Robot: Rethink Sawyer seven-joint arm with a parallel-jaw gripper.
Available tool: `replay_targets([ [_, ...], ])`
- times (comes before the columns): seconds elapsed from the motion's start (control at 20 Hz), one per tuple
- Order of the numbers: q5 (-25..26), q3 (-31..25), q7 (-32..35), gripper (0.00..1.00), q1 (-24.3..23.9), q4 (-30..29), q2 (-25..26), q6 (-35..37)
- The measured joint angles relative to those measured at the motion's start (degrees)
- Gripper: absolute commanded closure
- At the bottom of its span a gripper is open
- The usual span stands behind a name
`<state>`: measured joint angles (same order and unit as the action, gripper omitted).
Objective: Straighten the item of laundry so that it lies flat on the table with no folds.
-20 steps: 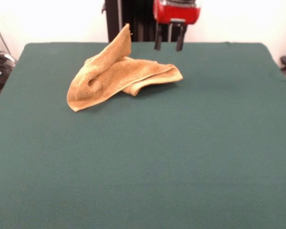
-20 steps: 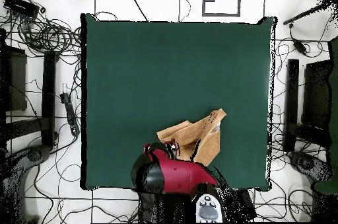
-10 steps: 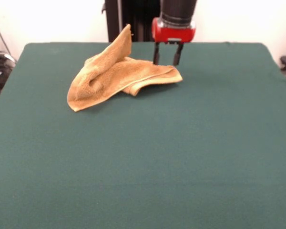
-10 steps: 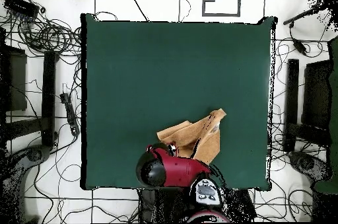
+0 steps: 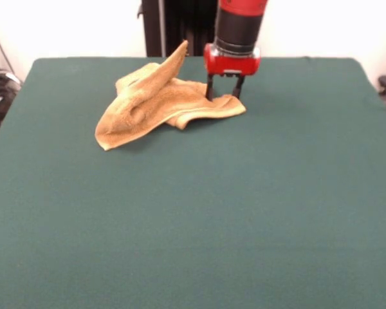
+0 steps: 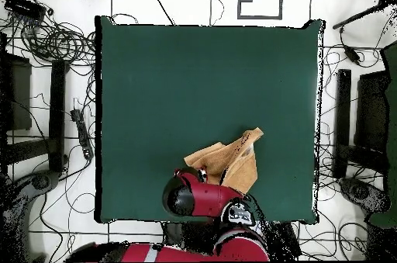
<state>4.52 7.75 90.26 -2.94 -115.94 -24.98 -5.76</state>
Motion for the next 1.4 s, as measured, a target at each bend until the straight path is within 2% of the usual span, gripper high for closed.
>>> replay_targets([
  [0.75,-0.38,0.71,0.00,0.00,0.68,0.04,0.13,-0.54],
  [0.8,-0.38,0.77,0.00,1.00,0.70,0.05,0.16,-0.65],
  [1.4,-0.32,1.05,0.00,1.00,1.00,-0.61,0.45,-3.71],
])
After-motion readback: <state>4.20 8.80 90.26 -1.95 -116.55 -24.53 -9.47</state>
